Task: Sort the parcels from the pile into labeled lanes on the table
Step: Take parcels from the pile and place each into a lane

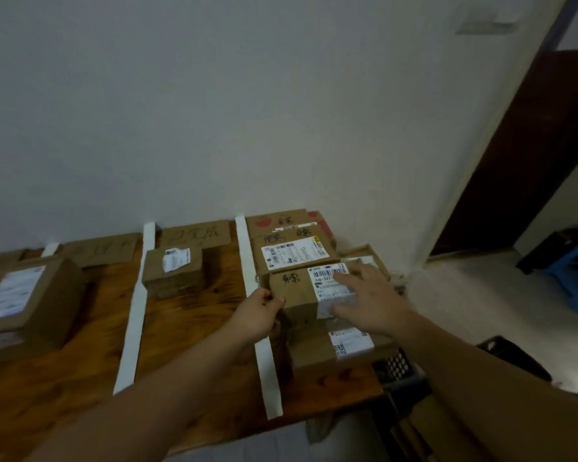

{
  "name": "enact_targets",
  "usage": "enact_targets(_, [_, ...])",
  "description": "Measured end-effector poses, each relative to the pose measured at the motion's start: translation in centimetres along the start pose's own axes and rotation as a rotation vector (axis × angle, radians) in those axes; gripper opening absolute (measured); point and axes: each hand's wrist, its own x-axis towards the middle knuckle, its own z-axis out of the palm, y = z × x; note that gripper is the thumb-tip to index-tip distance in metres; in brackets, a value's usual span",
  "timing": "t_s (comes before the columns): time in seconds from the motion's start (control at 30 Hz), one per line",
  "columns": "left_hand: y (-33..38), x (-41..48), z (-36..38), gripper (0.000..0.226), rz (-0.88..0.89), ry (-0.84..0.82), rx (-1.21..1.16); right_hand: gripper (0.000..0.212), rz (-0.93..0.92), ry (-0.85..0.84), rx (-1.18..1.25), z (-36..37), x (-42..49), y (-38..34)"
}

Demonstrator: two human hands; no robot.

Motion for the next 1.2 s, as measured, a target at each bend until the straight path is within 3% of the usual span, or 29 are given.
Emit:
enact_targets(0.27, [0.2,-3.8,-4.5,0.056,-0.105,0.162,0.181,0.067,-0.205,0.006,-0.034,-3.5,1.3,-2.9])
enact_targets(0.5, [-5.4,-12.9,-14.7,0.064,-0.204,0.357,0.539,0.067,-0.501,-0.144,0.027,-2.6,1.3,-16.5])
enact_targets(0.77, [-17.4,-27.9,-28.7,0.062,-0.399,0.595,0.534,0.063,-0.717,-0.208,0.089,2.9,-2.7,-40.0])
enact_targets(0.93, [-25.0,-36.5,-37.9,0.071,-0.530,0.753,0.343,0.064,-0.780,-0.281,0.145,6.8,-5.8,-53.2])
enact_targets(1.2, [-36.1,-43.9,-49.6,0.073,-0.549,0.896,0.157,0.063,-0.894,-0.331,0.109,11.7,-7.4,-69.0])
